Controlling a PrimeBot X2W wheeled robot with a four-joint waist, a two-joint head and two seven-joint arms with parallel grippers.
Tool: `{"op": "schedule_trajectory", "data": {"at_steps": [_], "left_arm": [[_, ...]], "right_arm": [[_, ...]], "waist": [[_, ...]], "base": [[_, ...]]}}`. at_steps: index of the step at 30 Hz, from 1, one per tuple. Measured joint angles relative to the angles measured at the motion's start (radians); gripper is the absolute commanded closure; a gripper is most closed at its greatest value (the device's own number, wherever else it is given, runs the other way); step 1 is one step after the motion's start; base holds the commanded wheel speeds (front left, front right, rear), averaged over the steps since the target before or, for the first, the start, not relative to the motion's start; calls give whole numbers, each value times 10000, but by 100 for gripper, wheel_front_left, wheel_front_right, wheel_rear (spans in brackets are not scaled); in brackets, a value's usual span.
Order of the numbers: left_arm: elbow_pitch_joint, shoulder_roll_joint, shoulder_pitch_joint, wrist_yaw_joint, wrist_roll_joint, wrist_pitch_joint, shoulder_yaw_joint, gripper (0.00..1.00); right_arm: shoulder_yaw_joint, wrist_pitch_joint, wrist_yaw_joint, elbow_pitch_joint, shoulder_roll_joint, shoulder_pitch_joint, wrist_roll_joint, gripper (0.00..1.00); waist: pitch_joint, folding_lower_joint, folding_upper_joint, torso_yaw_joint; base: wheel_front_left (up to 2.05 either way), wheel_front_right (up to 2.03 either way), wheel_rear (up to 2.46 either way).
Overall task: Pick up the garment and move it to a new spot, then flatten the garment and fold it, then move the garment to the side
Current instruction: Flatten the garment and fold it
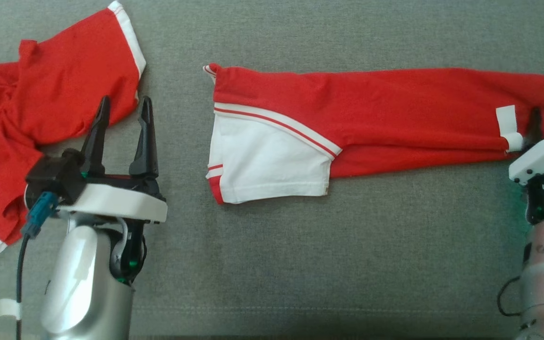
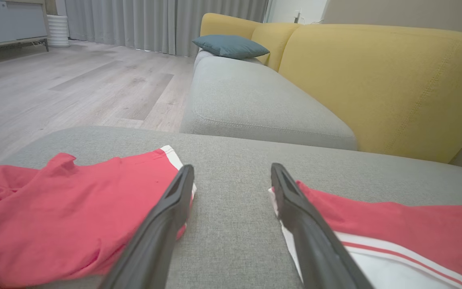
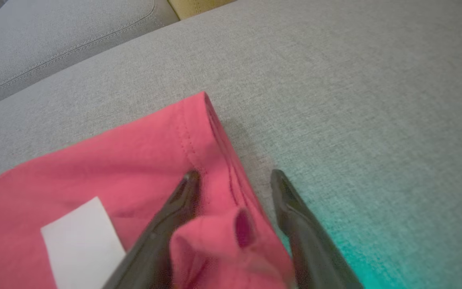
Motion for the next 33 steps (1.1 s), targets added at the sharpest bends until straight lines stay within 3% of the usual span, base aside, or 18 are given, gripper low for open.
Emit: {"op": "schedule_trajectory", "data": {"at_steps": [8,20,27,33], "left_arm": [[25,-23,1,-44,59,0,59,0],[40,-35,46,-105,-8,0,169,0],[77,-38,291,-23,-31,-2,52,0],[150,-40,822,151,-150,0,-81,0]], "right_arm": [[-357,-33,35,-8,98,-110,-123,100],[-2671,-792,33,-872,-73,-178,-2660,100],[-1969,-974,33,-424,153,-243,-2257,100],[-19,-1053,33,368,165,-353,-474,100]], "waist": [[-85,0,0,-105],[-497,0,0,-106],[-1027,0,0,-158],[-1727,0,0,-153]], "base": [[0,0,0],[0,0,0],[0,0,0],[0,0,0]]}}
